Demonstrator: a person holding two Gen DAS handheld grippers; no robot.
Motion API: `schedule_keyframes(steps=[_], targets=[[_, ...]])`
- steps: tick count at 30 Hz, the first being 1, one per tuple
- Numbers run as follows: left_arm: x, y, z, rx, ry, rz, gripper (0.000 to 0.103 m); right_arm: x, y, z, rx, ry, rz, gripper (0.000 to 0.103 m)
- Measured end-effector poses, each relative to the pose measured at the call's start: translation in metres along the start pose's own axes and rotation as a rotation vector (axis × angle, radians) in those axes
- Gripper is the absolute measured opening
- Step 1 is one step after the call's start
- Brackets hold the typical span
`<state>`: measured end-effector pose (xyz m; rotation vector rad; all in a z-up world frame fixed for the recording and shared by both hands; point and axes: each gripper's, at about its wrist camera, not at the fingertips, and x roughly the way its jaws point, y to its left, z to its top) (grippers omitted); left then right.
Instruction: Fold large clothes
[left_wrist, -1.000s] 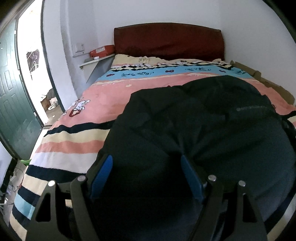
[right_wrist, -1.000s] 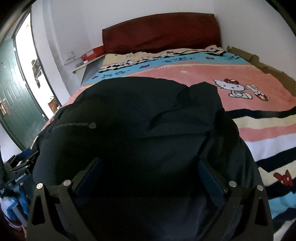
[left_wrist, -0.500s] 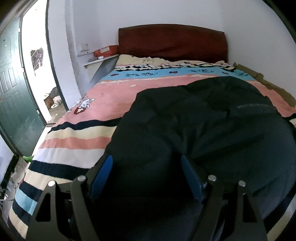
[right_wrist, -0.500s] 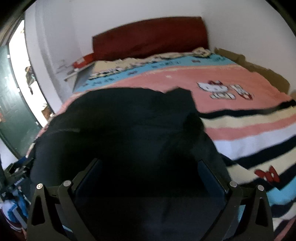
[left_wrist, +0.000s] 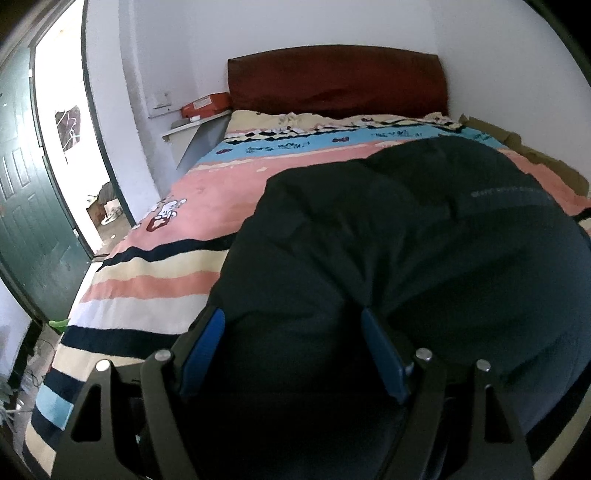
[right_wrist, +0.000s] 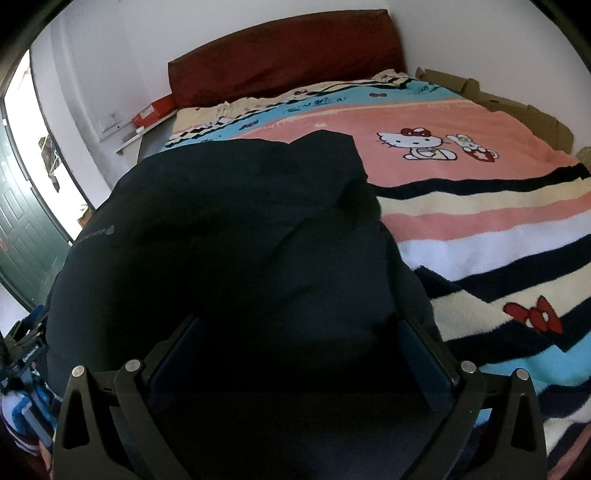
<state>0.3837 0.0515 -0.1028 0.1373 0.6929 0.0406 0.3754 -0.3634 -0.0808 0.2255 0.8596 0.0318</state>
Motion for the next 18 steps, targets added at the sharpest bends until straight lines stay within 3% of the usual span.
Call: schedule_keyframes(steps=[8, 18], targets=[[-0.010, -0.004, 0.002, 0.046, 0.037, 0.011, 0.076, -0.030, -0.016, -0.005, 0.022, -0.012, -0.005, 0.102], [-0.048, 0.031, 0.007, -0.001, 0.023, -0.081, 0.076, -0.077, -0.035, -0.004, 0.003, -0.046, -0.023, 0.102]])
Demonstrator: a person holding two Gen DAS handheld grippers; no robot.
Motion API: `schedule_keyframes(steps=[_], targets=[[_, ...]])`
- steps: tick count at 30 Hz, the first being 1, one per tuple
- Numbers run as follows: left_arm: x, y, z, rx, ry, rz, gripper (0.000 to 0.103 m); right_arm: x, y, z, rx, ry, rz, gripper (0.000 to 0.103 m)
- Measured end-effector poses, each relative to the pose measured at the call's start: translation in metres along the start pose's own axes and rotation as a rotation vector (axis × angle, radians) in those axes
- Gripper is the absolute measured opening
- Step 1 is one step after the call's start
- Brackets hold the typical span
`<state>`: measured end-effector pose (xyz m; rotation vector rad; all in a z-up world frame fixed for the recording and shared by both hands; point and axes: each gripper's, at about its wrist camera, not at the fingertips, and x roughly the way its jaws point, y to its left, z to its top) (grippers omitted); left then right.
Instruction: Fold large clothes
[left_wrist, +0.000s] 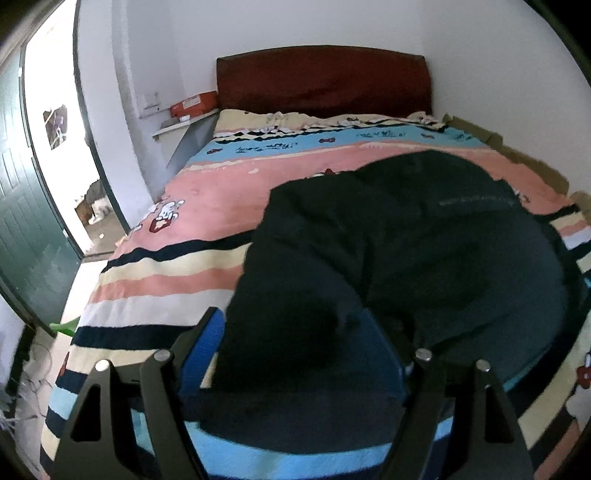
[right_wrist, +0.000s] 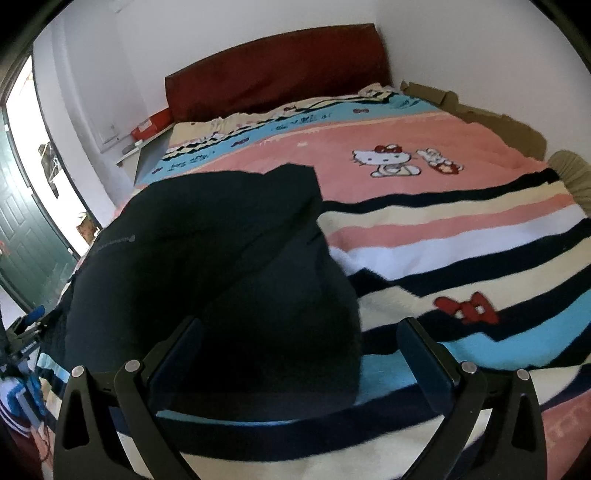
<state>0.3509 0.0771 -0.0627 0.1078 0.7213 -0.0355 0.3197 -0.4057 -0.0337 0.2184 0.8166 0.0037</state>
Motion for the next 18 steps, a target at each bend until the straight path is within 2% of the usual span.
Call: schedule_keyframes(steps=[5, 7, 11, 15, 18], targets=[[-0.001, 0.031, 0.006, -0.055, 0.040, -0.030, 0.076, -0.008, -0.010, 0.011, 0.009, 0.000, -0.020, 0.102], [0.004, 0.047, 0.009, -0.107, 0.064, -0.064, 0.076, -0.006, -0.013, 0.016, 0.009, 0.013, -0.021, 0.103], [0.019, 0.068, 0.014, -0.202, 0.118, -0.175, 0.076, 0.011, -0.017, 0.026, 0.010, 0.074, 0.017, 0.103], [0.046, 0.082, 0.018, -0.280, 0.189, -0.325, 0.076, 0.035, -0.022, 0.032, 0.029, 0.150, 0.077, 0.103], [0.064, 0.087, 0.022, -0.292, 0.226, -0.387, 0.076, 0.052, -0.024, 0.036, 0.024, 0.191, 0.114, 0.103]])
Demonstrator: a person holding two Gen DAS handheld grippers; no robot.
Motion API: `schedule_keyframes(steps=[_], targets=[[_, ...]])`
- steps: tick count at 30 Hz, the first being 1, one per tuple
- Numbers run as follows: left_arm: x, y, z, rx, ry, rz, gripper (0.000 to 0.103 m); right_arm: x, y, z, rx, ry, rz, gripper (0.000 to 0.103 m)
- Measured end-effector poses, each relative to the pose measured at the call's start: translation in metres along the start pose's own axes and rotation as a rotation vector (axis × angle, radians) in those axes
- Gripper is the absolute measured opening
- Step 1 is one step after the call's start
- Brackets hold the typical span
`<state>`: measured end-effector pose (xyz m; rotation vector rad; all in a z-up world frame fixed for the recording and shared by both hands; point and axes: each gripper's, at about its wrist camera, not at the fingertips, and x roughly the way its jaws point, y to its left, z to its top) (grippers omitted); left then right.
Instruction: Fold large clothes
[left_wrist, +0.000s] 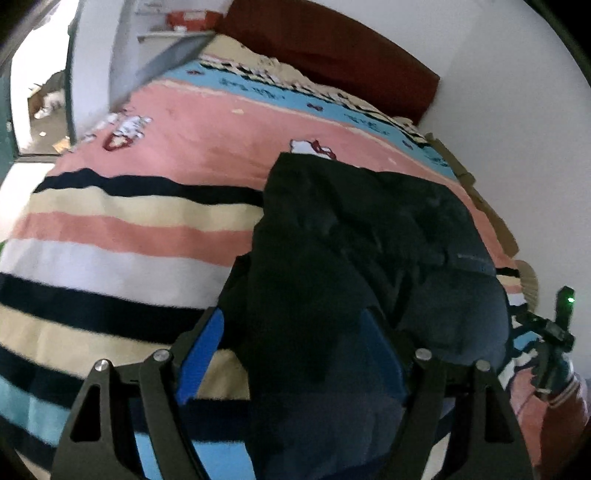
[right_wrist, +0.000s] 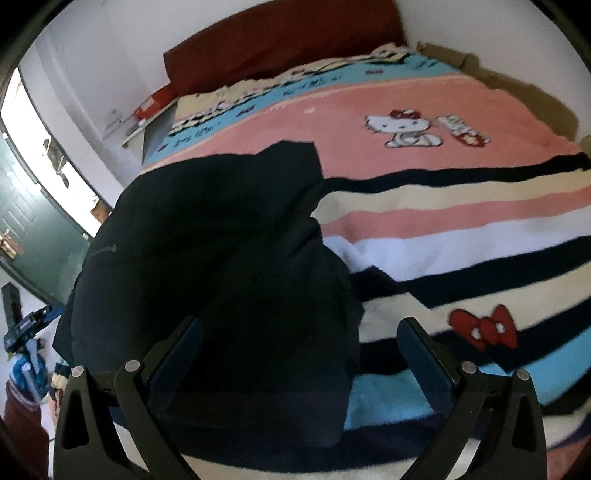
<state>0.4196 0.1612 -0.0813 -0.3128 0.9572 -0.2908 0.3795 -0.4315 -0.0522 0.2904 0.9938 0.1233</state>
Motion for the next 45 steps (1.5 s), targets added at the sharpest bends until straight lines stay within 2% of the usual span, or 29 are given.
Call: schedule_keyframes(steps=[4, 7, 12, 17, 22, 28, 33, 37, 41, 45], targets=[[0.019, 0.013, 0.006, -0.048, 0.070, -0.088, 0.076, 0.018, -0.001, 0.005, -0.002, 0.051, 0.025, 0.103], [0.033, 0.021, 0.008, -0.064, 0.112, -0.107, 0.076, 0.033, -0.003, 0.009, -0.008, 0.099, 0.044, 0.103], [0.053, 0.031, 0.013, -0.097, 0.176, -0.216, 0.076, 0.059, -0.010, 0.015, -0.001, 0.173, 0.095, 0.102], [0.071, 0.044, 0.015, -0.138, 0.246, -0.334, 0.077, 0.086, -0.025, 0.017, 0.065, 0.248, 0.227, 0.102], [0.086, 0.059, 0.002, -0.214, 0.266, -0.464, 0.080, 0.116, -0.040, 0.009, 0.129, 0.331, 0.379, 0.102], [0.095, 0.055, -0.004, -0.264, 0.296, -0.569, 0.083, 0.129, -0.025, 0.006, 0.115, 0.365, 0.486, 0.102], [0.104, 0.048, -0.007, -0.245, 0.313, -0.569, 0.094, 0.132, -0.021, 0.004, 0.094, 0.368, 0.498, 0.102], [0.108, 0.037, -0.008, -0.206, 0.302, -0.514, 0.101, 0.141, -0.018, 0.003, 0.108, 0.367, 0.471, 0.102], [0.106, 0.027, -0.010, -0.197, 0.269, -0.436, 0.102, 0.145, -0.014, 0.004, 0.125, 0.362, 0.442, 0.103], [0.100, 0.018, -0.013, -0.178, 0.225, -0.393, 0.100, 0.149, -0.014, 0.000, 0.174, 0.339, 0.444, 0.103]])
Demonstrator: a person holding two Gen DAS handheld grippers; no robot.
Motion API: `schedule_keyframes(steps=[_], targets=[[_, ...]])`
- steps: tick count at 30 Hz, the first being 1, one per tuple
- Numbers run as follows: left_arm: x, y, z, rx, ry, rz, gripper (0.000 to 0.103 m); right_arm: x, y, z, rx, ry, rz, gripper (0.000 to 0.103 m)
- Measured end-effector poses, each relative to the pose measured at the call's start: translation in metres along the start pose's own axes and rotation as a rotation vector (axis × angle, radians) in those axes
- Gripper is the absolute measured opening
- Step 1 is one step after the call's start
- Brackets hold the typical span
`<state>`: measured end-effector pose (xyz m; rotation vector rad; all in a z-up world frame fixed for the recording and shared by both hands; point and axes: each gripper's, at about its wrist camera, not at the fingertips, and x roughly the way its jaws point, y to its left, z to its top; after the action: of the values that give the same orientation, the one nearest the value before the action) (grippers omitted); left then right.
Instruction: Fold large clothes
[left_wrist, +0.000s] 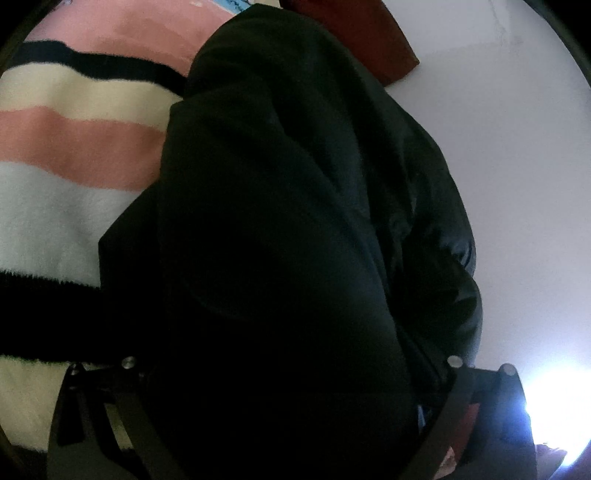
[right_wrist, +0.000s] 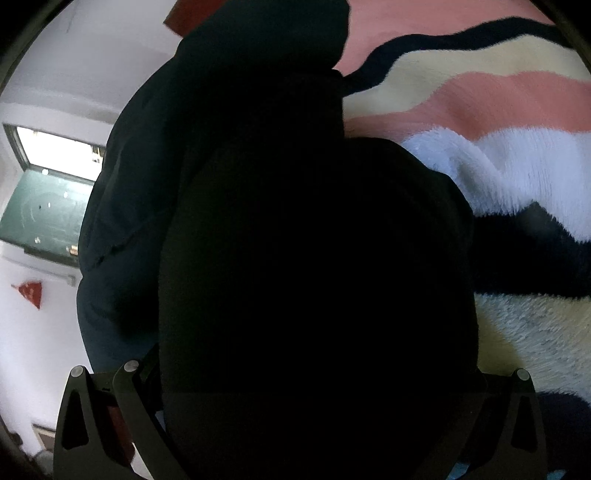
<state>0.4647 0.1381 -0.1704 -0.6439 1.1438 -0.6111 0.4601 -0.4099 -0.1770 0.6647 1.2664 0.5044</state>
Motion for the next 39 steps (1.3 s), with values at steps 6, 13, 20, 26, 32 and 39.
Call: schedule_keyframes(steps=[6, 13, 20, 26, 32, 39], targets=[[-0.010, -0.019, -0.013, 0.068, -0.085, 0.047, 0.077, 0.004, 0.004, -0.004, -0.004, -0.022, 0.029, 0.103], [-0.017, -0.052, -0.020, 0.091, -0.142, 0.037, 0.034, -0.007, 0.028, -0.011, -0.085, -0.095, 0.115, 0.051], [-0.045, -0.092, -0.021, 0.144, -0.223, -0.006, 0.024, -0.037, 0.088, -0.012, -0.252, -0.228, 0.072, 0.027], [-0.080, -0.135, -0.019, 0.194, -0.263, -0.040, 0.023, -0.081, 0.123, -0.028, -0.353, -0.288, 0.054, 0.024], [-0.108, -0.159, -0.053, 0.236, -0.271, -0.066, 0.023, -0.123, 0.142, -0.062, -0.396, -0.323, 0.060, 0.024], [-0.094, -0.133, -0.103, 0.248, -0.197, 0.015, 0.023, -0.116, 0.121, -0.104, -0.337, -0.275, -0.051, 0.027]])
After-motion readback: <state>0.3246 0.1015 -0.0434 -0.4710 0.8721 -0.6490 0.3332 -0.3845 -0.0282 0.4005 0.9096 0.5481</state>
